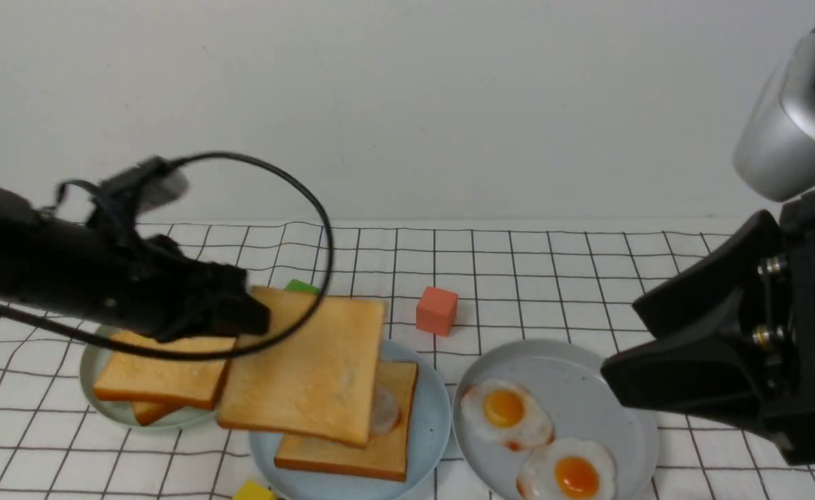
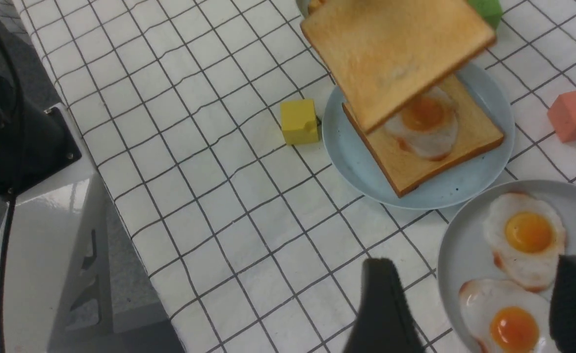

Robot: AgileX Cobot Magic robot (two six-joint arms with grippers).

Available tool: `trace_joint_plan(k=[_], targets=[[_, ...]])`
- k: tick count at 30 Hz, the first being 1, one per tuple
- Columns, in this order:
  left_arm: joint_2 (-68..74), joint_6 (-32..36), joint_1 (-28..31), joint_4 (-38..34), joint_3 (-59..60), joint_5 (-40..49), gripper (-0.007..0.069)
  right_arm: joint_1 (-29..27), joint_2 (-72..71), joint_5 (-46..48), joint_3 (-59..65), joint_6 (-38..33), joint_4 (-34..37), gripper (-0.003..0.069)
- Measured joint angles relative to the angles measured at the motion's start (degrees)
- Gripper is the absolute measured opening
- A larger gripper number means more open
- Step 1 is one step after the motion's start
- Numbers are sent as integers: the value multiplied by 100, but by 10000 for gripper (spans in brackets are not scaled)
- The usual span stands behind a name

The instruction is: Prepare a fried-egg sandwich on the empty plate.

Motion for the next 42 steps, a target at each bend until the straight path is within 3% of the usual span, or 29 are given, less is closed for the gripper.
trace_joint_plan(k=[6,16,18,20,23,25,28,31,37,40,42], targets=[[881,29,-560,20,-266,-508,133,0,0,137,0,81,18,458],[1256,-308,-671,-78,-397,-1013,134,0,0,388,0,196,18,458],[1256,-337,-671,-71,-397,-1005,153,0,0,388,0,201,-12,457],[1256,-357,-671,-32,-397,-949,221,0,0,388,0,247,-119,436],[1179,-362,-671,110,-397,-880,319,0,0,388,0,478,-392,360],[1046,-375,-671,234,-397,-848,388,0,-19,388,0,732,-678,268],[666,-438,-671,449,-397,-822,482,0,-193,342,57,1228,-1194,63],[325,-584,-671,523,-397,-757,510,0,-562,104,321,1496,-1355,-8],[-752,-828,-671,633,-397,156,475,0,-2154,-945,1770,1752,-1488,-11],[-1353,-1183,-671,821,-390,677,402,0,-2917,-1483,2461,1764,-1627,-11],[-2211,-1768,-671,1059,-228,1144,264,0,-3906,-2244,3377,1902,-1701,-10]])
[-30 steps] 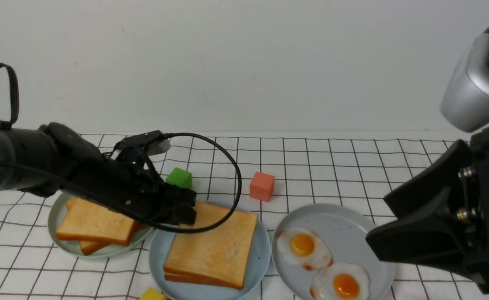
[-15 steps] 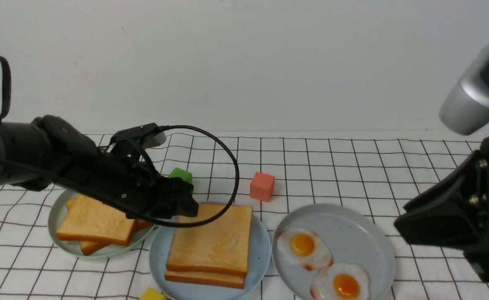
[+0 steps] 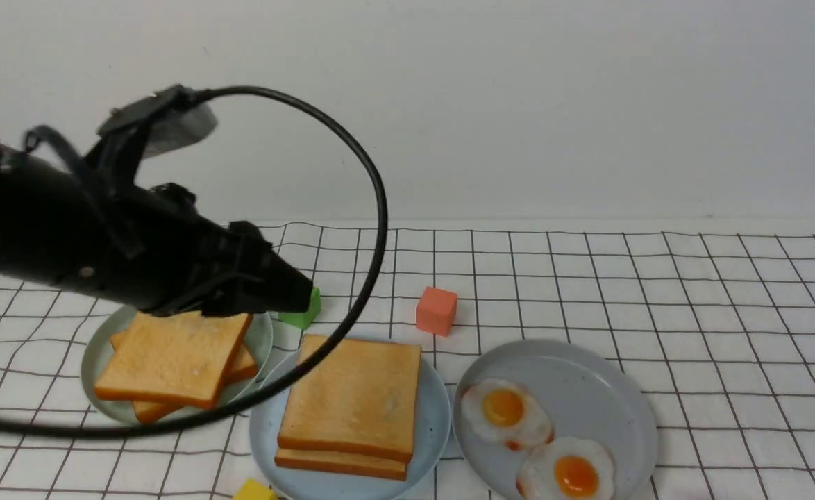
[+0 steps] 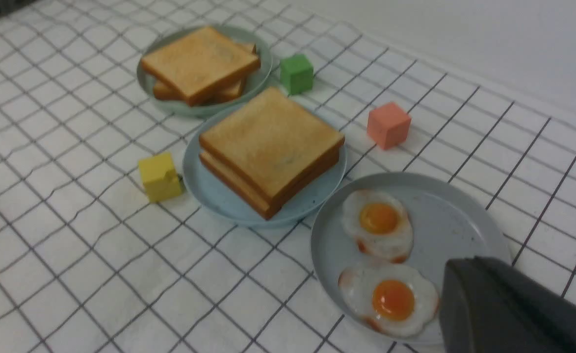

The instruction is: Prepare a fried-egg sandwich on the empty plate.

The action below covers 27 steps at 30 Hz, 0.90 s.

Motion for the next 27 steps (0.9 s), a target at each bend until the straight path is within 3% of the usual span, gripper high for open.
trace_joint_plan(k=[1,6,11,16,20,27], targets=[[-124,-84,0,29,46,85,244,0,-120,-52,57,17,0,-10],[-2089,-1177,0,414,1032,442,-4,0,-1356,-1108,1195,366,0,-7],[-4197,-2389,0,1050,1881,712,-13,0,-2025,-1496,1572,509,-45,-7],[-5777,-3664,0,2713,2127,1363,-13,0,-2155,-1526,1604,528,-91,-3],[-6121,-3920,0,3638,2132,1513,-13,0,-2157,-1526,1604,540,-91,-1],[-6133,-3973,0,3917,2132,1425,-13,0,-2157,-1530,1604,558,-91,4]])
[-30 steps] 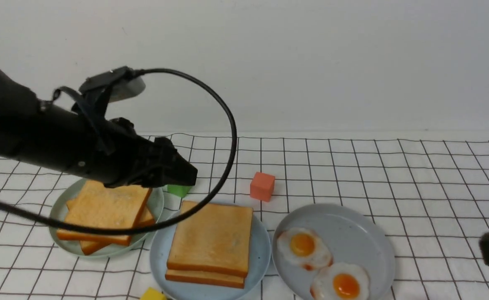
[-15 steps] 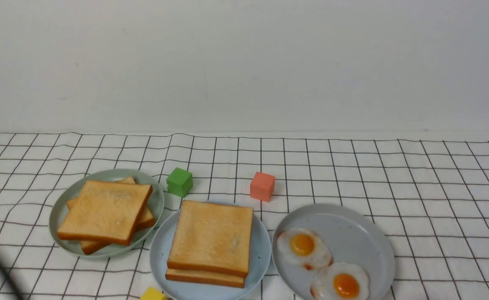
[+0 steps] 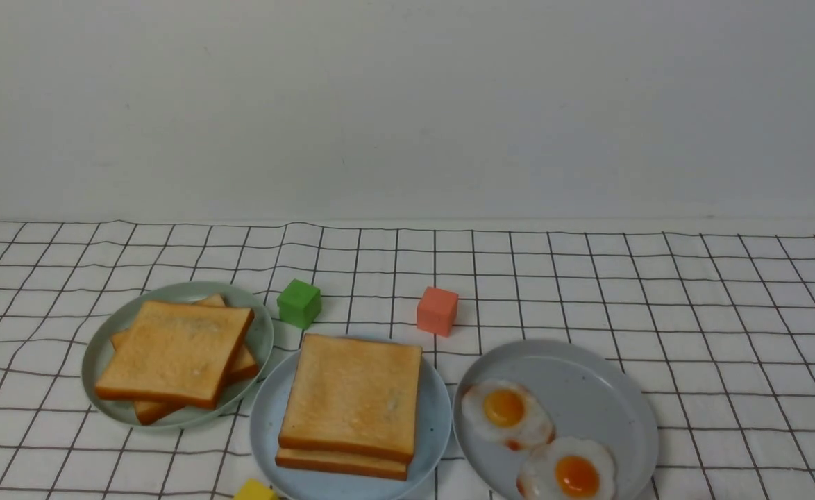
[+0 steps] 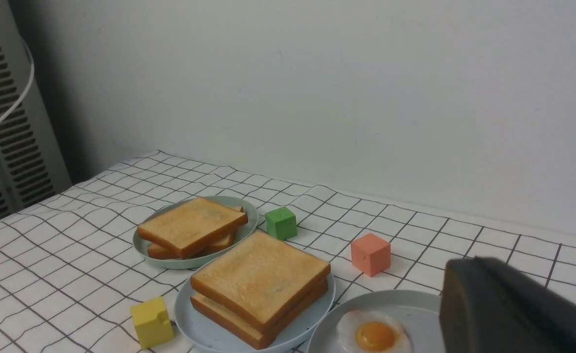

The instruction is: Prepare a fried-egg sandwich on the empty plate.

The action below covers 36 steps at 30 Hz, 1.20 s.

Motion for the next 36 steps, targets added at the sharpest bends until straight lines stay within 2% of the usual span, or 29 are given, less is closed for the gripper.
trace_joint_plan(k=[11,13,14,15,20,26,28,36], targets=[[0,1,0,118,42,-81,-13,0,0,0,0,0,0,11],[0,1,0,248,264,-722,-13,0,0,0,0,0,0,11],[-6,1,0,262,264,-722,-13,0,0,0,0,0,0,11],[-53,6,0,360,521,-1432,-13,0,-4,0,0,0,0,13],[-734,83,0,789,2032,-3257,-13,0,-4,0,0,0,0,13],[-918,134,0,835,3677,-3704,-13,0,-4,-5,0,0,0,15],[-923,179,0,807,3757,-3985,-13,0,-4,-5,0,0,0,17],[-923,177,9,744,3789,-4115,-12,0,-4,-5,0,0,0,24]])
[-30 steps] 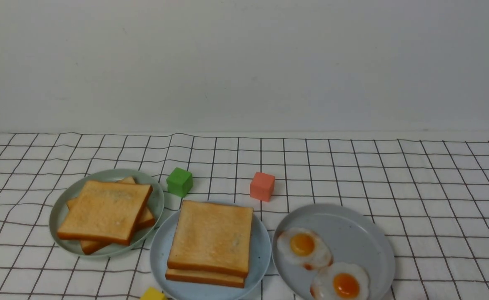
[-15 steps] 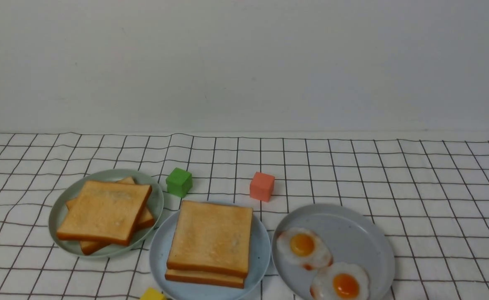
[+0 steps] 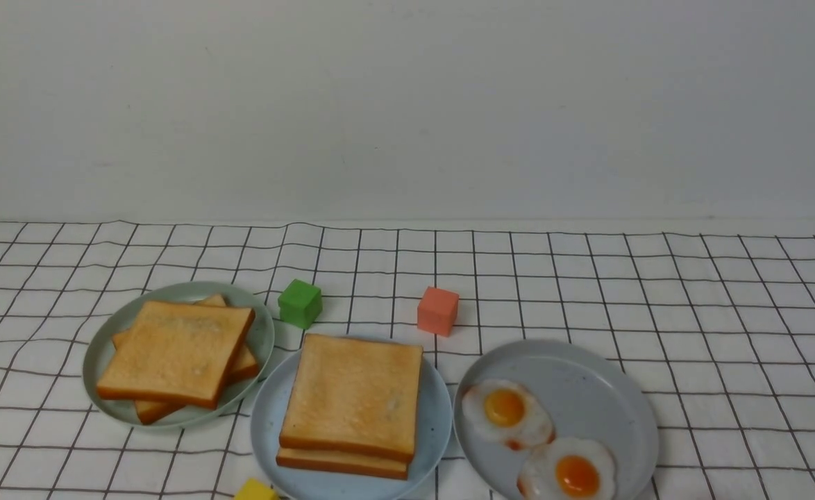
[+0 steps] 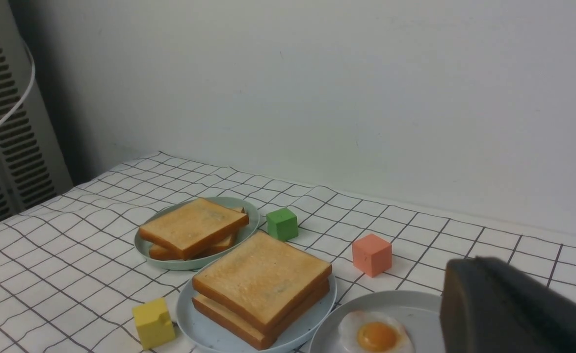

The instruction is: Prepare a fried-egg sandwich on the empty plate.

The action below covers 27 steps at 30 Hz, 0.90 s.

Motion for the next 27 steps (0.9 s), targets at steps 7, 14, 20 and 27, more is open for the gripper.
trace_joint_plan(k=[7,14,20,27], targets=[[0,-4,404,-14,6,-29,-8,0,0,0,0,0,0,31],[0,-6,411,17,11,-48,-3,0,0,0,0,0,0,43],[0,-6,411,25,11,-48,4,0,0,0,0,0,0,49],[0,-6,411,25,11,-48,11,-14,-7,4,0,0,-5,49]])
